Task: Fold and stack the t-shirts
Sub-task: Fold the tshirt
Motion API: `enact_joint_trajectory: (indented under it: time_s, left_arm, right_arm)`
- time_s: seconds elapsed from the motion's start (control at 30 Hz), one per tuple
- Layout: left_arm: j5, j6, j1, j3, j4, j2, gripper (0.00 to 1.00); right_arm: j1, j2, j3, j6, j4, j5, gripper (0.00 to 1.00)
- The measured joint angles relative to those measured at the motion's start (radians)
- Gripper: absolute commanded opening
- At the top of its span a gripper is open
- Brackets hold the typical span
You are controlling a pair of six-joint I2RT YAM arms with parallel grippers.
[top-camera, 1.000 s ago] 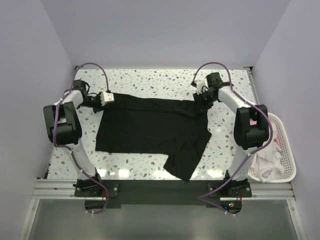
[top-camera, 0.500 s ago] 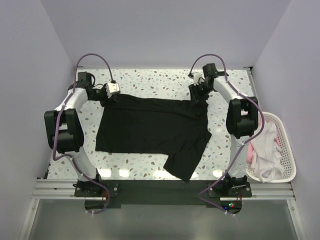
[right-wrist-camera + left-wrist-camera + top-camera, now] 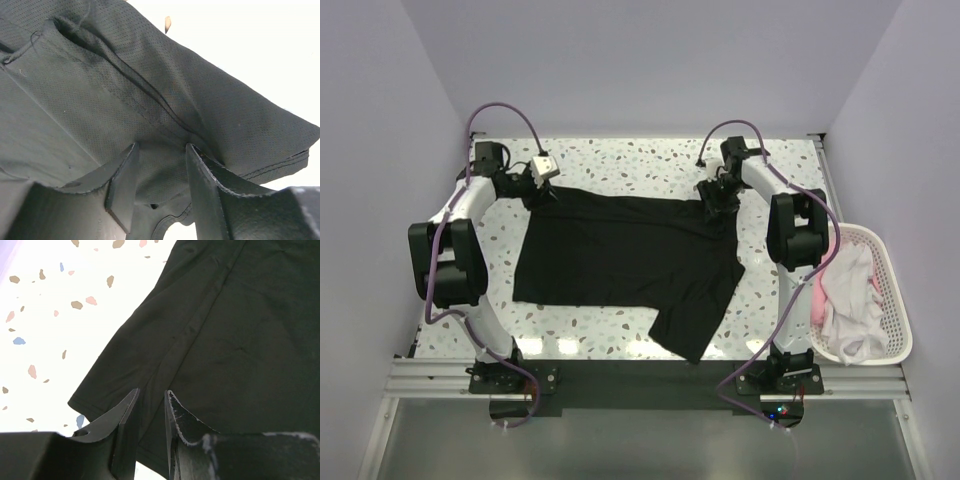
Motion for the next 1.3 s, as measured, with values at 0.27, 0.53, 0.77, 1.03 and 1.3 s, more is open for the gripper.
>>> enact_joint_trajectory:
  time_s: [0.27, 0.53, 0.77, 1.03, 1.3]
  left_arm:
    - [0.000, -0.018, 0.000, -0.014, 0.012, -0.008, 0.31]
    - [0.000, -0.020, 0.000, -0.015, 0.019, -0.008, 0.29]
    - [-0.001, -0.036, 0.000, -0.035, 0.034, -0.010, 0.29]
    - [-0.001, -0.047, 0.000, -0.042, 0.049, -0.010, 0.28]
    - [-0.001, -0.054, 0.000, -0.048, 0.048, -0.016, 0.27]
  right_arm:
    - [0.000, -0.001, 0.000, -0.006, 0.000, 0.003, 0.47]
    - [-0.001, -0.002, 0.008, -0.026, -0.001, 0.023, 0.44]
    - [-0.023, -0.002, 0.043, -0.035, -0.008, 0.033, 0.44]
    - [-0.043, -0.002, 0.069, -0.050, -0.027, 0.055, 0.42]
    - [-0.042, 0.004, 0.069, -0.064, -0.044, 0.055, 0.37]
